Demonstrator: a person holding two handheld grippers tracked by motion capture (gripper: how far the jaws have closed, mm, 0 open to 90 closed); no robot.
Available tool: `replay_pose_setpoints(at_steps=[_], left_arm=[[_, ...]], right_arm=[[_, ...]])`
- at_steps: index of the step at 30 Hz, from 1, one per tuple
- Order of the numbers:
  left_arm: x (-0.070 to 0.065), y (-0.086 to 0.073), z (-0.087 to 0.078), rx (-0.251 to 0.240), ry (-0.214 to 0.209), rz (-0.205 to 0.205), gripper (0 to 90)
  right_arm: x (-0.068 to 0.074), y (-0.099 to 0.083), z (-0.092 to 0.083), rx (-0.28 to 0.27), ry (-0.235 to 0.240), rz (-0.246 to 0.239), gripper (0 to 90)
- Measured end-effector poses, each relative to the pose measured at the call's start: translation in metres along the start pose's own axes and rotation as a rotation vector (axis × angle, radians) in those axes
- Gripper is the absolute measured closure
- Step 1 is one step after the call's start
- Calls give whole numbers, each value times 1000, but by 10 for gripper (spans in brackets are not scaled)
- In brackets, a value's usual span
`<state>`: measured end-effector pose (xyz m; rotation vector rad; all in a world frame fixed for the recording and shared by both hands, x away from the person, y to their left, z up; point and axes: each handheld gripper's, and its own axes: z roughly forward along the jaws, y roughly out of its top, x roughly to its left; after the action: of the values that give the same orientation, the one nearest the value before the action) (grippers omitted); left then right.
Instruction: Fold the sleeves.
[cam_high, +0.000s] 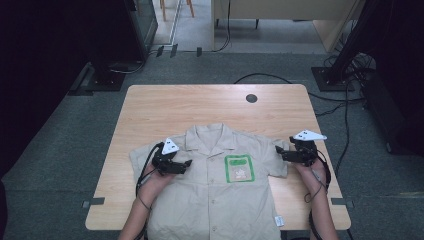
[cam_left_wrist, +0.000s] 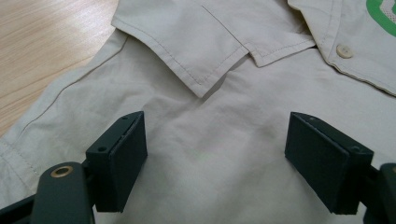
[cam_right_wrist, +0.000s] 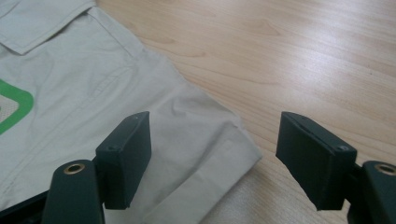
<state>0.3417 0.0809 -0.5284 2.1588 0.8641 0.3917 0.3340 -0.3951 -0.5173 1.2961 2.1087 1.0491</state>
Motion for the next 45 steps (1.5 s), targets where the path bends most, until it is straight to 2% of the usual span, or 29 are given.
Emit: replay_pose_setpoints(at_steps=[9,12,13,14,15,17,19,20,23,27,34,45], left_arm=[[0,0,0,0,0,0,209],[0,0,0,0,0,0,210],[0,0,0,0,0,0,210],[0,0,0,0,0,0,210],[0,0,0,0,0,0,210],[0,0,0,0,0,0,210],[0,0,0,0,0,0,209],[0,0,0,0,0,0,210],[0,0,0,0,0,0,210],[0,0,0,0,0,0,210],[0,0,0,0,0,-1,210],[0,0,0,0,-1,0,210]], right_arm=[[-4,-4,7,71,-17,18,440],[-2,-4,7,72,-12,10,518],[-2,-4,7,72,-12,10,518],[0,-3,7,71,-4,3,621],[0,-3,7,71,-4,3,621],[2,-2,7,71,9,4,745],[3,-1,7,78,25,10,835],[3,0,8,83,34,7,849],[6,1,7,90,35,-11,864],[6,4,1,32,55,8,864],[8,11,-12,-30,69,22,863],[19,21,-22,-74,67,-2,861]])
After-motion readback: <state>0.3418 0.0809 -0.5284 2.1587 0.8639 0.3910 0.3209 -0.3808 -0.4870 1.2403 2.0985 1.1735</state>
